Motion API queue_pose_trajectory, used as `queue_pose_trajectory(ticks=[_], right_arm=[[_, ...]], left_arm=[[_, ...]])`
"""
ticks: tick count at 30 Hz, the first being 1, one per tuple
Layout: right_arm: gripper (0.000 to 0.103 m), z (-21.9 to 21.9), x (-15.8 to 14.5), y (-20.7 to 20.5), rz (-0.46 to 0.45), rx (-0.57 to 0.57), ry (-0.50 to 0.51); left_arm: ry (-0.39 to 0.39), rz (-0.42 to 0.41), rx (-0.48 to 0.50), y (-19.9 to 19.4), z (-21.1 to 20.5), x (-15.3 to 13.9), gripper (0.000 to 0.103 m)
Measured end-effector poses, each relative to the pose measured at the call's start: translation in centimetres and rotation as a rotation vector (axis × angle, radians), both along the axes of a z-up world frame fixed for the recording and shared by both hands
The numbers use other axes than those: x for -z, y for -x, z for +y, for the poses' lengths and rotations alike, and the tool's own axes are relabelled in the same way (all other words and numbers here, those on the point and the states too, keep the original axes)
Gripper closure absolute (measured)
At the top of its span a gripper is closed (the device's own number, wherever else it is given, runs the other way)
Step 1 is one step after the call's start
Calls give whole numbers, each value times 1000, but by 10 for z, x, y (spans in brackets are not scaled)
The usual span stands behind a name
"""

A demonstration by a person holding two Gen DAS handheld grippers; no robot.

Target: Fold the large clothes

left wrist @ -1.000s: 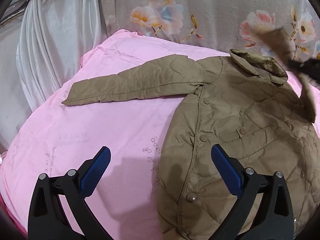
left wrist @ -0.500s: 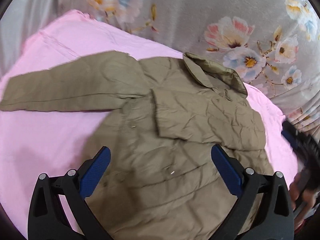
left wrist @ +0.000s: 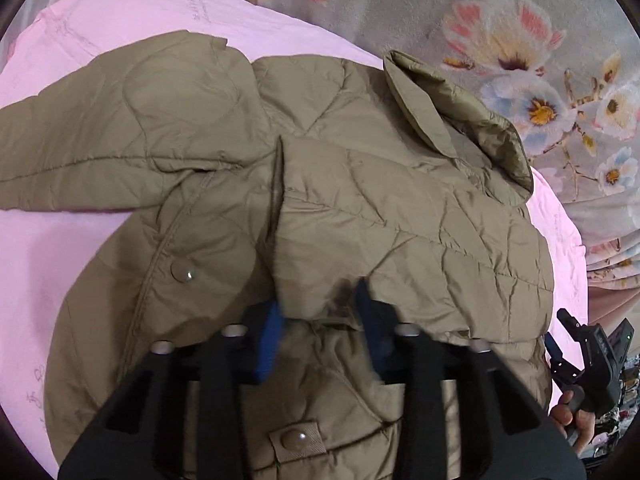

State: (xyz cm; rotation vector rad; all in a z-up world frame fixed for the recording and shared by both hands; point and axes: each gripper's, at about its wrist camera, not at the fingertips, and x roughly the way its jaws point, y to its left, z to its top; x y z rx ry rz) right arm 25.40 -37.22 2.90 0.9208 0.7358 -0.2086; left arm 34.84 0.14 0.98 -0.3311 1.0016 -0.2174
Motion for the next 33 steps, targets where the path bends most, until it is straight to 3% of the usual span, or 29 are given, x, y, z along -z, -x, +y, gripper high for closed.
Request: queue_pose_trajectory(ticks=[2, 3, 4, 6, 8, 10, 13, 17, 23, 25, 28, 31, 33], right_arm=[[57, 1, 1, -14, 5, -10, 6], [77, 1, 2, -21, 16, -26, 14], [89, 2, 1, -27, 31, -40, 35], [96, 6, -12, -26, -18, -53, 86], [97, 16, -34, -12, -105, -73, 177], [97, 25, -42, -6, -112, -88, 276], [98, 33, -24, -16, -5, -116, 347], [98, 28, 5, -24, 88, -121, 331], [89, 42, 1, -31, 157, -162, 485], [81, 44, -11, -18, 164, -126, 510], [80, 58, -40, 5, 49, -131, 526], [80, 100, -61, 2, -26, -232, 583], [80, 133, -59, -12, -34, -332, 605]], left_arm=[[9, -8, -9, -3, 6, -4, 91], [1, -16, -12, -3, 7, -8, 95], [-11, -29, -12, -3, 8, -11, 96], [-38, -68, -8, 1, 10, -21, 98], [-102, -119, 1, 10, 8, -28, 98], [-169, -152, 13, 16, 5, -25, 98], [-252, -136, 31, 15, -4, -3, 98], [-267, -136, 34, 17, -5, 13, 98], [-348, -171, 43, 18, -15, 18, 96], [-355, -188, 49, 24, -13, 14, 92], [-420, -266, 43, 40, -11, -7, 68], [-418, -349, 42, 51, -20, -37, 61], [-391, -366, 64, 49, -38, -50, 51]])
